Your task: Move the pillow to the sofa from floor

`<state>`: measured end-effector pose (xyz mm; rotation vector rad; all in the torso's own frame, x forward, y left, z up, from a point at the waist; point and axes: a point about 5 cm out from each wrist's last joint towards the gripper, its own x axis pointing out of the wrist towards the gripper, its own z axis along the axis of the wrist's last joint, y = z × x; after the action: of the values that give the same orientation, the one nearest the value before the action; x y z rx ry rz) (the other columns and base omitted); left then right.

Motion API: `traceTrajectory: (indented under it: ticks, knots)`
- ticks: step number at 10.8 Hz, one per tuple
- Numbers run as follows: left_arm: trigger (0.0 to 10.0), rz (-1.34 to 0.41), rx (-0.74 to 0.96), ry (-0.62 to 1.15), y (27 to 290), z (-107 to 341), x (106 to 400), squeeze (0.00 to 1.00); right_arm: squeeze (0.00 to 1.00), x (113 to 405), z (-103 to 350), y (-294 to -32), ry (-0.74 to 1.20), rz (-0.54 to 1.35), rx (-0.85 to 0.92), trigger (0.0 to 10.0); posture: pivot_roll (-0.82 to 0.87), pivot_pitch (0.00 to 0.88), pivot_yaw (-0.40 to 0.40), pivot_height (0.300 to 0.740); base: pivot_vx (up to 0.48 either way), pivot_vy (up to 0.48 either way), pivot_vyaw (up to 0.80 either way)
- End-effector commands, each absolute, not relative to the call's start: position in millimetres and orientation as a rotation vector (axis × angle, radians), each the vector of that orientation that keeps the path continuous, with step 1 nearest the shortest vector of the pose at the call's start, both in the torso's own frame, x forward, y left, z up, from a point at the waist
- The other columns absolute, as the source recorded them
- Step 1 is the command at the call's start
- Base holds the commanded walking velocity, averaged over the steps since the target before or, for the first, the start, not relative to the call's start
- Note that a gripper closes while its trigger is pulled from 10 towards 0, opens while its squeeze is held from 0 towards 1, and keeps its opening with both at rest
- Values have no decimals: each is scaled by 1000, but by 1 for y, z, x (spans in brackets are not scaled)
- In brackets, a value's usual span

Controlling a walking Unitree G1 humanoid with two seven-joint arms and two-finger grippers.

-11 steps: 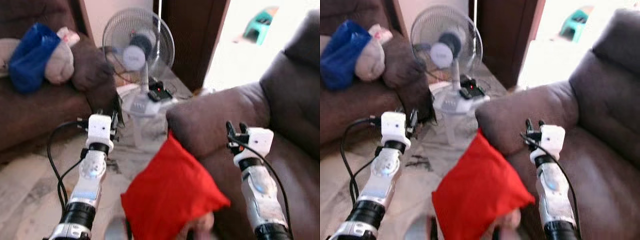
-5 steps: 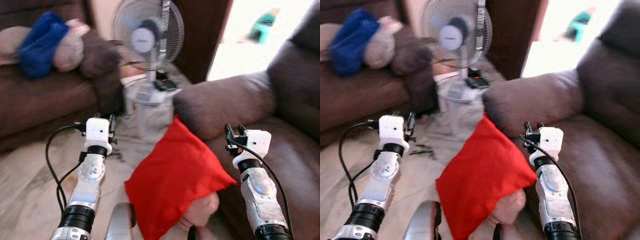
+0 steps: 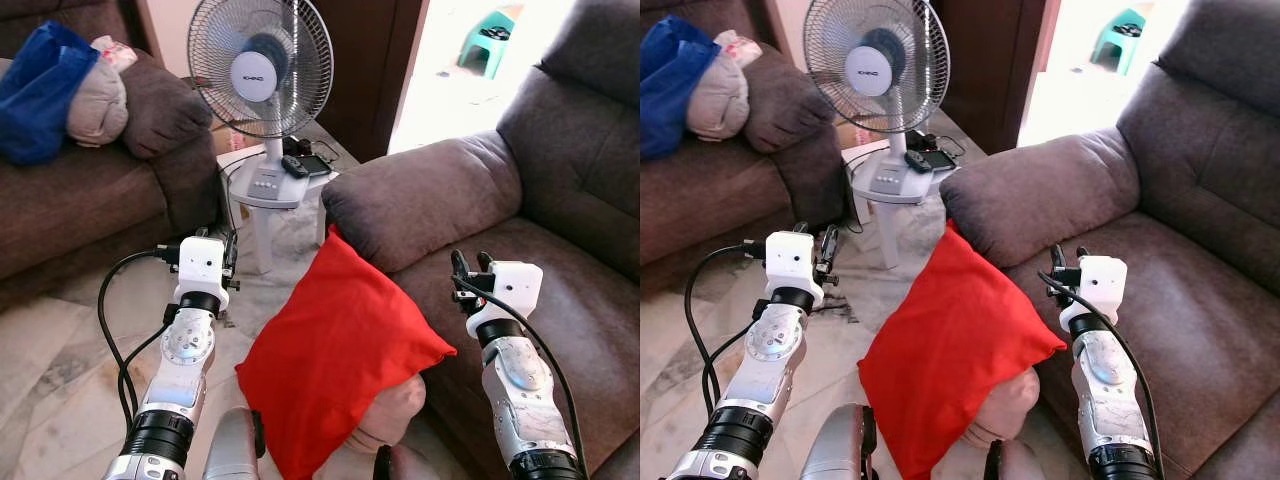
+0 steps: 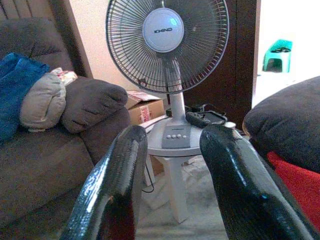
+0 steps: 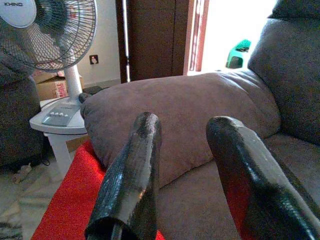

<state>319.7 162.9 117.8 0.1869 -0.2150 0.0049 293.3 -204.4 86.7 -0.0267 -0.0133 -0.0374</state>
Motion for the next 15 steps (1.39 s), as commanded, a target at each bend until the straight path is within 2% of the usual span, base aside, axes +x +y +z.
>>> traceTrajectory:
  ticks: [1, 2, 6, 8, 15]
  knots:
    - [10000, -9, 195, -235, 160, 124, 322, 0, 0, 294, 87, -205, -2, -35, -24, 10000, -9, 0, -43, 621, 0, 0, 0]
    - [10000, -7, 194, -236, 160, 125, 322, 0, 0, 295, 88, -204, -9, -32, -28, 10000, -9, 0, -44, 609, 0, 0, 0]
    - [10000, -11, 193, -232, 158, 124, 321, 0, 0, 294, 85, -205, 11, -39, -39, 10000, -11, 0, -50, 609, 0, 0, 0]
    - [10000, -4, 192, -232, 159, 124, 321, 0, 0, 295, 89, -203, -9, -27, -30, 10000, -9, 0, -55, 589, 0, 0, 0]
    - [10000, 5, 191, -233, 159, 124, 320, 0, 0, 296, 86, -199, 13, -5, -29, 10000, -10, 0, -58, 580, 0, 0, 0]
